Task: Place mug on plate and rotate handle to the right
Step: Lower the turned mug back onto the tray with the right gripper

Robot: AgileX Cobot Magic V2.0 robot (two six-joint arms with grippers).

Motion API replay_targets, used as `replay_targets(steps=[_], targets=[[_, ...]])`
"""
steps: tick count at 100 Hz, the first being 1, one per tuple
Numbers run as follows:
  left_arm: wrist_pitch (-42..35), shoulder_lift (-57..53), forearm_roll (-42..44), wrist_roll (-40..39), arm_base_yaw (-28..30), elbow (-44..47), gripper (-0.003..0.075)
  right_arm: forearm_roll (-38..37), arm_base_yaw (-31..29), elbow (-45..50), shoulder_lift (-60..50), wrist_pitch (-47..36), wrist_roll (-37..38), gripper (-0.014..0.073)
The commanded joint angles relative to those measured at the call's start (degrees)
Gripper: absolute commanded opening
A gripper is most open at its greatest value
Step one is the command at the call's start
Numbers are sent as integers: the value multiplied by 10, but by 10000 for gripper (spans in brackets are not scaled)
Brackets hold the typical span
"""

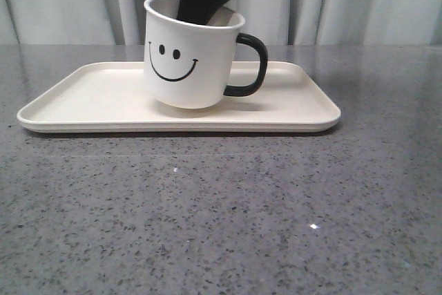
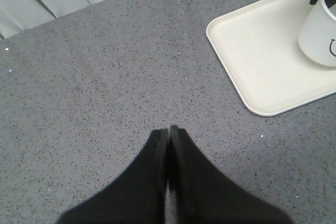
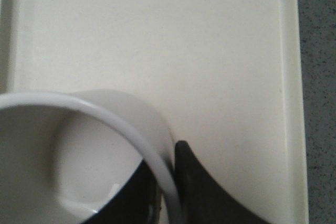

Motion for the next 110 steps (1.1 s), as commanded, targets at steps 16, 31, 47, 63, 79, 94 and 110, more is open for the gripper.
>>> replay_targets(steps=[16, 31, 47, 63, 79, 94, 110], targets=[[-10, 2, 6, -5, -4, -11, -20, 18, 0, -14, -46, 51, -26, -113], [-10, 2, 6, -5, -4, -11, -20, 18, 0, -14, -46, 51, -29, -113], [-10, 2, 5, -5, -4, -11, -20, 24, 0, -14, -46, 51, -38, -113], [-10, 2, 5, -5, -4, -11, -20, 33, 1, -14, -46, 51, -55, -113], [-10, 2, 0, -5, -4, -11, -20, 33, 1, -14, -46, 51, -58, -113], [-10, 2, -5, -5, -4, -11, -20, 33, 1, -13, -46, 51, -58, -113], [-10, 2, -5, -5, -4, -11, -20, 33, 1, 0, -46, 51, -58, -113]])
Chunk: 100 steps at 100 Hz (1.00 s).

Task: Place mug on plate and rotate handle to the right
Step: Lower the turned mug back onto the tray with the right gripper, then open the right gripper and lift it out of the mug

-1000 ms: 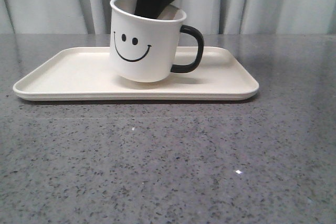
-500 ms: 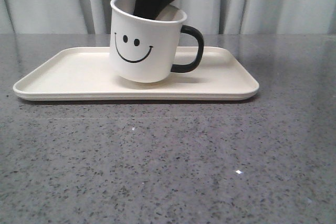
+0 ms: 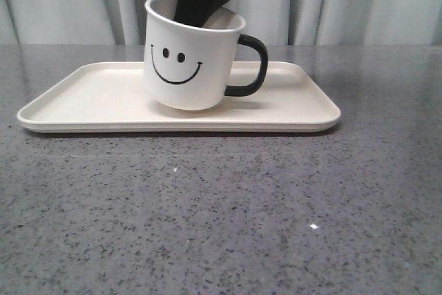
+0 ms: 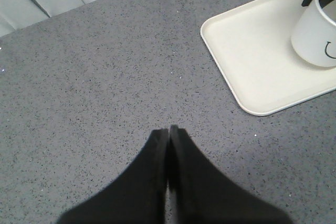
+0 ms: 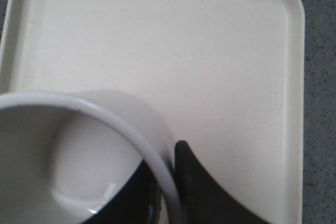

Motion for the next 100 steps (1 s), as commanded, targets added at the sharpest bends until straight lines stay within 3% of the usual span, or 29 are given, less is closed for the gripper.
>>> replay_targets(steps=[1, 100], targets=[[-10, 2, 5, -5, -4, -11, -20, 24, 1, -5, -46, 53, -6, -113], [-10, 2, -5, -5, -4, -11, -20, 27, 1, 6, -46, 52, -4, -96]])
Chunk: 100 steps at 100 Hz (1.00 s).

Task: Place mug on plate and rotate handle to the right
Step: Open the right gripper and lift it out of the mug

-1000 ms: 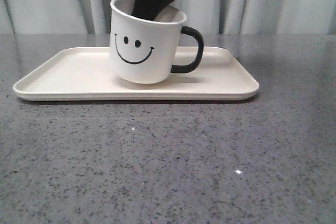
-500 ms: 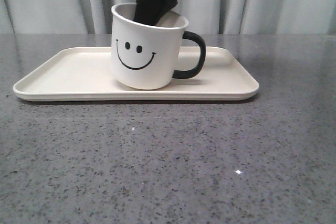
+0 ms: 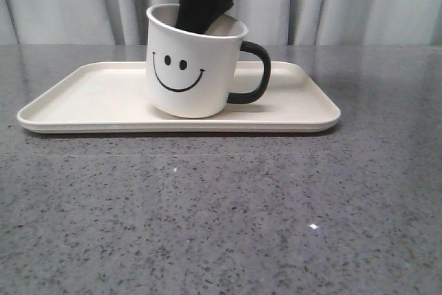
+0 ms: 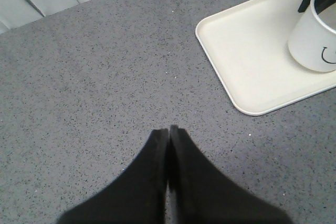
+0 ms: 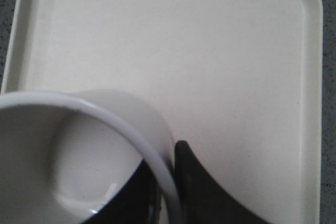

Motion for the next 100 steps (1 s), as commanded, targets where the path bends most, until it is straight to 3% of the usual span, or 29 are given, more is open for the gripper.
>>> replay_targets(steps=[1, 24, 100], targets=[[-10, 2, 4, -5, -4, -11, -20, 24, 1, -12, -41, 54, -3, -93], [-10, 2, 3, -5, -4, -11, -20, 24, 1, -12, -41, 54, -2, 27], [-10, 2, 3, -5, -4, -11, -20, 37, 1, -12, -41, 54, -2, 29]])
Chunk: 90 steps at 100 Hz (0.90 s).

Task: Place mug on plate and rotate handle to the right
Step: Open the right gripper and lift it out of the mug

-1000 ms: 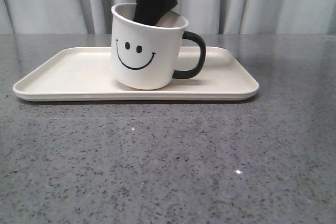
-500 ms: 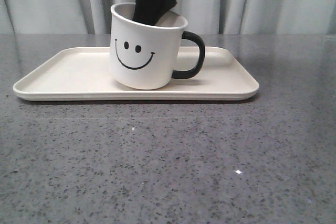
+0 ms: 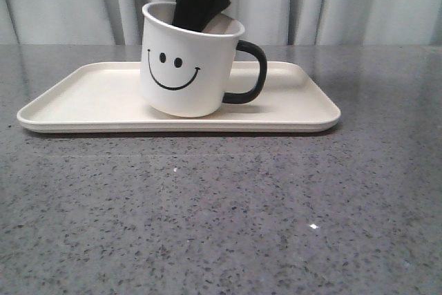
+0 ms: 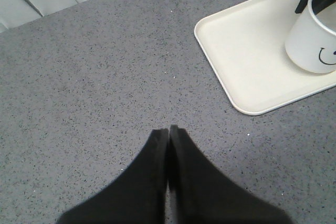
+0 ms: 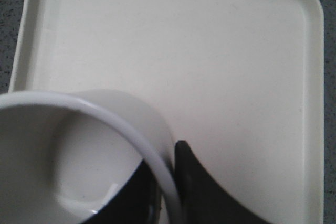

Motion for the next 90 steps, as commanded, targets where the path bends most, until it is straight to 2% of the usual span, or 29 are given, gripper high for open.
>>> replay_targets(steps=[1, 22, 90], targets=[[-10, 2, 5, -5, -4, -11, -20, 24, 1, -12, -41, 54, -2, 29], [-10, 2, 5, -5, -4, -11, -20, 24, 1, -12, -41, 54, 6, 115], [-10, 2, -4, -5, -4, -11, -20, 24, 1, -12, -41, 54, 7, 122]])
